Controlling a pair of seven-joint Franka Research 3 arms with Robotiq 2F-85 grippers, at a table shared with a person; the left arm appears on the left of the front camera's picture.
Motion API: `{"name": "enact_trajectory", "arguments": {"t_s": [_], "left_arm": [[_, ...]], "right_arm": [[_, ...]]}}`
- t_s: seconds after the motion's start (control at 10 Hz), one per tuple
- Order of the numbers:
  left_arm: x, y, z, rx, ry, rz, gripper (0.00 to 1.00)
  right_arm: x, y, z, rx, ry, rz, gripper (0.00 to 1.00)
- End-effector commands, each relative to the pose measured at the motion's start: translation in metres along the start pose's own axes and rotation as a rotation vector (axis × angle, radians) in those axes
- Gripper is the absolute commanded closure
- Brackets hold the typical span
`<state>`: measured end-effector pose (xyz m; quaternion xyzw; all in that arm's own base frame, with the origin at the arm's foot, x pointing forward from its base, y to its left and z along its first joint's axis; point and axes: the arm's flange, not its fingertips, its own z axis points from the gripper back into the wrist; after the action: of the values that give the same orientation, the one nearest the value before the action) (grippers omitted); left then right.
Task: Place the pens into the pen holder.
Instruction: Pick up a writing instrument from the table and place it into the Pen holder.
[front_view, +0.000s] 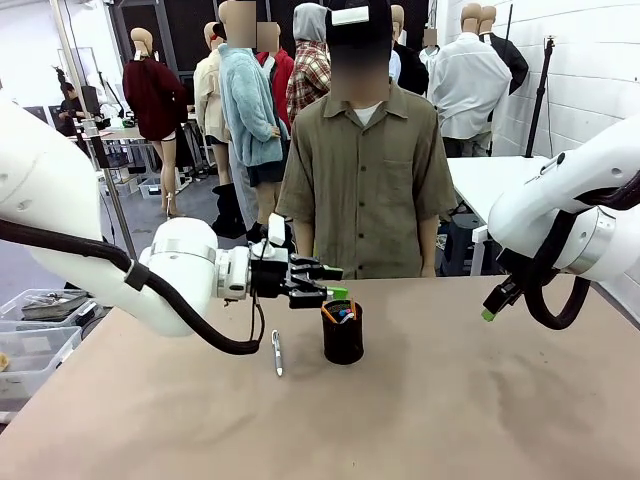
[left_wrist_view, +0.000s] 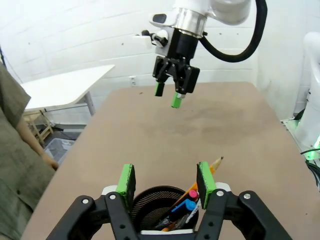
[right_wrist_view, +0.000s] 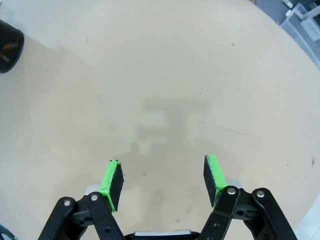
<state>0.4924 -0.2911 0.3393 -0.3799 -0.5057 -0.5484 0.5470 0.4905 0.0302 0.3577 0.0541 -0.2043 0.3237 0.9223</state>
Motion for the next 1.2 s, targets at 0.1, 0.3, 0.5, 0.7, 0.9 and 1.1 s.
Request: {"name": "enact_trajectory", "arguments": {"t_s": [0.1,0.3,0.5,0.7,0.9,1.1], "left_arm": [[0.060,-0.022,0.066,0.197,0.103,-0.042,0.35],[0.094,-0.031,0.104,0.340,0.261,0.015,0.35],[0.122,-0.041,0.133,0.390,0.427,0.111,0.35],[0.135,-0.035,0.155,0.472,0.597,0.297,0.35],[0.138,-0.023,0.167,0.546,0.832,0.497,0.35],[0.136,-0.017,0.160,0.621,0.929,0.633,0.35]], "right_arm": [[-0.005,-0.002,-0.003,0.008,-0.021,0.005,0.19],[-0.005,-0.002,-0.003,0.008,-0.021,0.005,0.19],[-0.005,-0.002,-0.003,0.008,-0.021,0.005,0.19],[-0.005,-0.002,-0.003,0.008,-0.021,0.005,0.19],[-0.005,-0.002,-0.003,0.008,-0.021,0.005,0.19],[-0.005,-0.002,-0.003,0.008,-0.021,0.005,0.19]]}}
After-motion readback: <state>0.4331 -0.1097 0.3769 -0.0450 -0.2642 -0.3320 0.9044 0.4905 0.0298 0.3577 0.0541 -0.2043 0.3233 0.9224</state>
